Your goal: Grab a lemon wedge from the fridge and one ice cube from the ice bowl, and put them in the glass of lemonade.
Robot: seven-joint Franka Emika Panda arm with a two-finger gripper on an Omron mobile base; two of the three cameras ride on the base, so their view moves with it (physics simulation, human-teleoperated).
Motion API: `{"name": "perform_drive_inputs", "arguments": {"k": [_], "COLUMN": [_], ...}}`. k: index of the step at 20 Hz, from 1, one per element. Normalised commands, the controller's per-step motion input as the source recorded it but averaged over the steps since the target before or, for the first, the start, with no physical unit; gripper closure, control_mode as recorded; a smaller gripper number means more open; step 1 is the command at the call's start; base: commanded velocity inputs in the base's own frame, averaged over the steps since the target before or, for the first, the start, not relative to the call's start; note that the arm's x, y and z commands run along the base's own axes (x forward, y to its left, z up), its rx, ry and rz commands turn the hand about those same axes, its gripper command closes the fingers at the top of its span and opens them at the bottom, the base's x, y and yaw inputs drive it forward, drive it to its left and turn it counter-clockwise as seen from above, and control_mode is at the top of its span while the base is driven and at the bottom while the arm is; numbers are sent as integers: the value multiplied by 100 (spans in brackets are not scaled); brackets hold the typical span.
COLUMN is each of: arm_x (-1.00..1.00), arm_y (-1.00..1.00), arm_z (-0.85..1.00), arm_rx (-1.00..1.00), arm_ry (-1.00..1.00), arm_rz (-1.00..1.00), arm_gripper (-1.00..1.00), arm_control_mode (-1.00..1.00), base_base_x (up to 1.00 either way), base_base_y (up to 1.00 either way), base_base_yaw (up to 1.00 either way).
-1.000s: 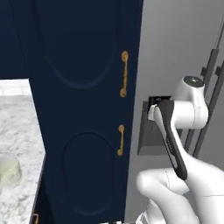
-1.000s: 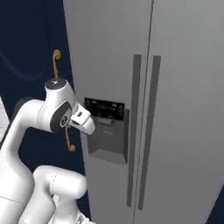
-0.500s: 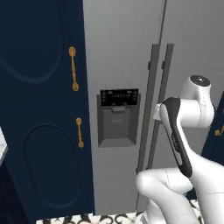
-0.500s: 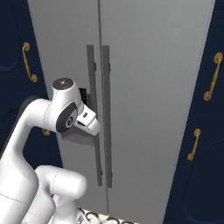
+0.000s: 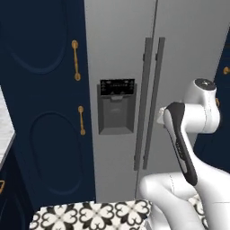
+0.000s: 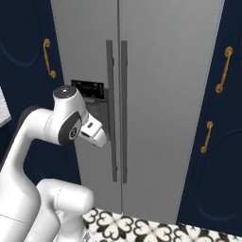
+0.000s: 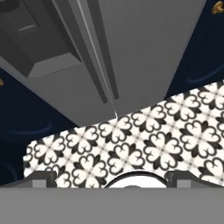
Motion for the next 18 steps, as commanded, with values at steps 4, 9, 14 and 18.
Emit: {"name": "perform_drive_inputs", "arguments": {"k": [4, 9, 14, 18], "arm_x": [0, 0, 0, 0], "arm_y": [0, 0, 0, 0], "arm_z": [0, 0, 0, 0], "arm_rx": [0, 0, 0, 0], "arm_ry": [0, 0, 0, 0], "arm_rz": [0, 0, 0, 0], "arm_gripper": [-100, -100, -100, -100], "arm_control_mode": [100, 100, 100, 100], "base_base_x": [-19, -31, -34, -44], "base_base_y": [0, 0, 1, 3], "base_base_yaw": [-1, -7, -8, -6]}}
